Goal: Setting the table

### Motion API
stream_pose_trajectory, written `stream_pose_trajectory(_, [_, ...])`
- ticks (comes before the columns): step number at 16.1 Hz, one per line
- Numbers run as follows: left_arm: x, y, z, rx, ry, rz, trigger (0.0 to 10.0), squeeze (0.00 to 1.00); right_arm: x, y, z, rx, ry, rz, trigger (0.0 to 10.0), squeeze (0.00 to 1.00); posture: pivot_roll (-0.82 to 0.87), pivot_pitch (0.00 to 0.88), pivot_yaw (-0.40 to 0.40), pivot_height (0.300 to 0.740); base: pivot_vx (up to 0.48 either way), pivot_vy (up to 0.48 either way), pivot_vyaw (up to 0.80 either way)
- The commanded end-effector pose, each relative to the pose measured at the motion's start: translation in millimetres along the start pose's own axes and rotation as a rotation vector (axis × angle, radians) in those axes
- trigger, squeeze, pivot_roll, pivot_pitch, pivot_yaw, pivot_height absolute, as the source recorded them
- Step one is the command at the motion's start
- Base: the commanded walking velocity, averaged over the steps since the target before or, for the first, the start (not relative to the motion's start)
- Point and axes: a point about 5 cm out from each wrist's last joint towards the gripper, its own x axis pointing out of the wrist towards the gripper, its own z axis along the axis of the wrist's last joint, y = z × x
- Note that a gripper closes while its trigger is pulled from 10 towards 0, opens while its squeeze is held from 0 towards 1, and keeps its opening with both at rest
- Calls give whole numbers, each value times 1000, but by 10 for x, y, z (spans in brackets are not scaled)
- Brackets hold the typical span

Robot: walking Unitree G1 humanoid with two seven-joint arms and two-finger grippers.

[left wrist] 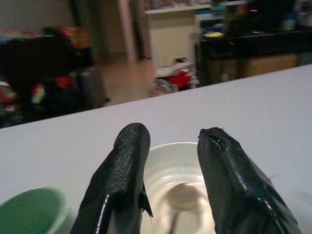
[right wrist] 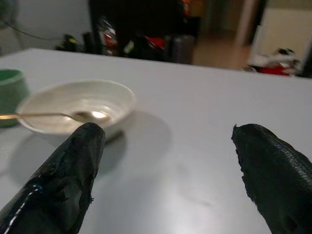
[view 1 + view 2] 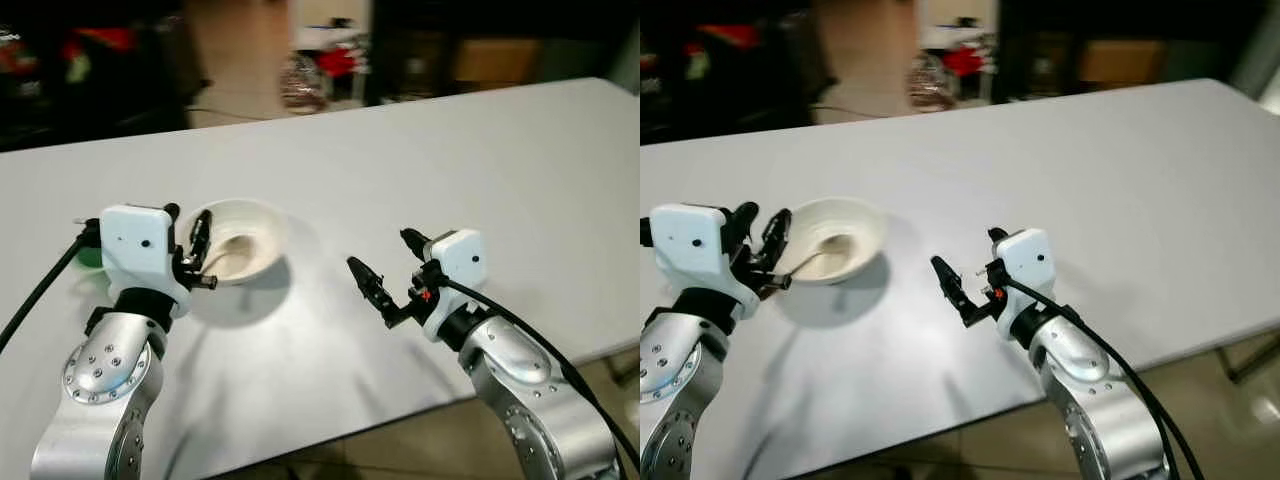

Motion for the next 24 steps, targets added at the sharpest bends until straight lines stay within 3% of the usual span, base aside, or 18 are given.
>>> stream_pose_trajectory(1, [-6,34,-24,-16,4,31,10000,0,-28,-11,55,-8,-36,-11,10000,0,9,0,46,740,0,0,800])
stream_pose_trajectory(4, [-14,37,22,-17,-17,43,10000,0,-12,-50,108,-34,-68,-28,10000,0,19,0,32,740,0,0,800])
stream_pose_trajectory(9, [-71,12,89,-46,-43,42,10000,0,40,-59,162,-3,-106,-19,10000,0,46,0,11,740,0,0,800])
stream_pose_trajectory(12, [-95,19,62,-15,-29,49,10000,0,58,-46,155,14,-106,-4,10000,0,48,0,8,740,0,0,800])
stream_pose_trajectory(20, [-52,5,77,-6,-37,17,10000,0,32,-79,115,59,-107,-38,10000,0,31,0,33,740,0,0,800])
stream_pose_trajectory(24, [-38,10,86,-7,-41,13,10000,0,27,-68,91,68,-101,-32,10000,0,37,0,34,740,0,277,800])
